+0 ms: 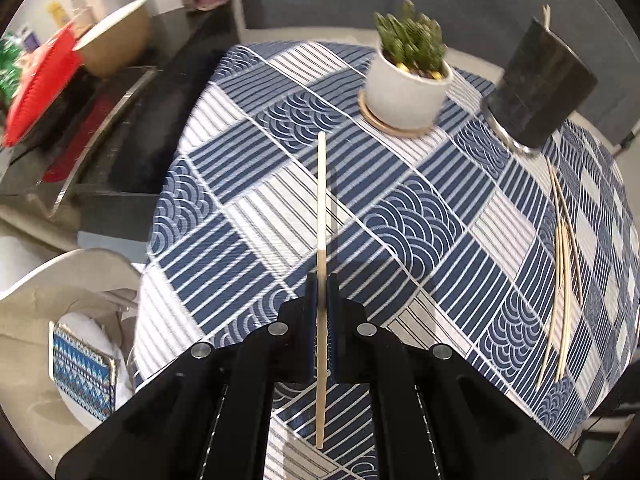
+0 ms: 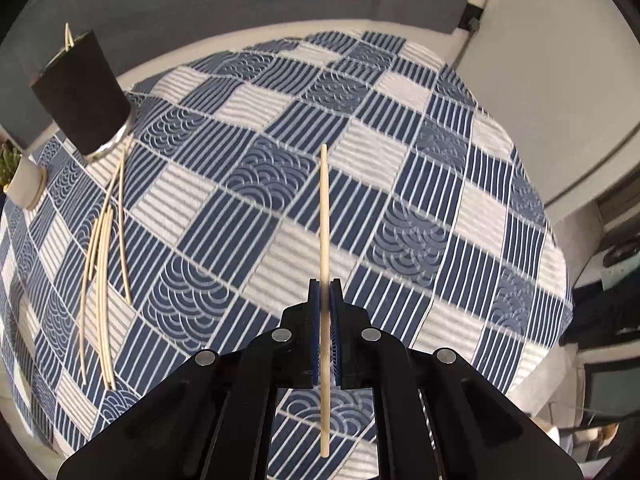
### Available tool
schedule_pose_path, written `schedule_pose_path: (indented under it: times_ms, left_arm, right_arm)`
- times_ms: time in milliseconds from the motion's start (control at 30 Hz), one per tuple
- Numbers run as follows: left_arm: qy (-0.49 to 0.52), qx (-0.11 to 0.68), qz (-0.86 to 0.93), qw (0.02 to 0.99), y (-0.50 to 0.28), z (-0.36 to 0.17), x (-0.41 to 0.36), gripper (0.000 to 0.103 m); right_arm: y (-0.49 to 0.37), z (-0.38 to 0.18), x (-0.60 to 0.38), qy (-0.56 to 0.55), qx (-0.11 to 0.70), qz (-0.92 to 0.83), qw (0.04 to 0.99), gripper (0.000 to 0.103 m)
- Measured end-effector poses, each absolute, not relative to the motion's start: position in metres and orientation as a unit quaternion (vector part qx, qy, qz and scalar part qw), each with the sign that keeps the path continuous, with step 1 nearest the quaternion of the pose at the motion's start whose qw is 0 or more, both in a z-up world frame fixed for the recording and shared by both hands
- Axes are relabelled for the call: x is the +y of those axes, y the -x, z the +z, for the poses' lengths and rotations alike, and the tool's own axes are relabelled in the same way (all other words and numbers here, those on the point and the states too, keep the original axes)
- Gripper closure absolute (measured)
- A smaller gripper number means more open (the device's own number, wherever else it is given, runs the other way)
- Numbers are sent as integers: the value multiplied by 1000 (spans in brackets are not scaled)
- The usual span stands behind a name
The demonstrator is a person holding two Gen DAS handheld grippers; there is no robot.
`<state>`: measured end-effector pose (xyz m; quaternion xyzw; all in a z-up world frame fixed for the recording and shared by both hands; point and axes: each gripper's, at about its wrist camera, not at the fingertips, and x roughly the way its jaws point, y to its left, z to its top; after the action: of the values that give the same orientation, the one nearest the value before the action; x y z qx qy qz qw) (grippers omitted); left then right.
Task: Organize utensils
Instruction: 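Lift the held sticks with both grippers and carry them over the black cup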
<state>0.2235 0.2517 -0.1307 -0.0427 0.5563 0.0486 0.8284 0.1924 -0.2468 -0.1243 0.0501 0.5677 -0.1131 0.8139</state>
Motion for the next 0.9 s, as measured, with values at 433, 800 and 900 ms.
schedule_pose_path:
  times_ms: [433,800,900]
  left_arm:
    - [103,499,133,850,-211,-65,247,98]
    - [111,433,165,879,-209,-1,203,98]
    - [116,418,160,887,-208,11,188,98]
  right_arm:
    - [-257,-67,-270,-8,517,-25,856,98]
    - [-293,-5,-266,3,416,90,905,98]
    - [-297,9,-258,10,387,117,915,98]
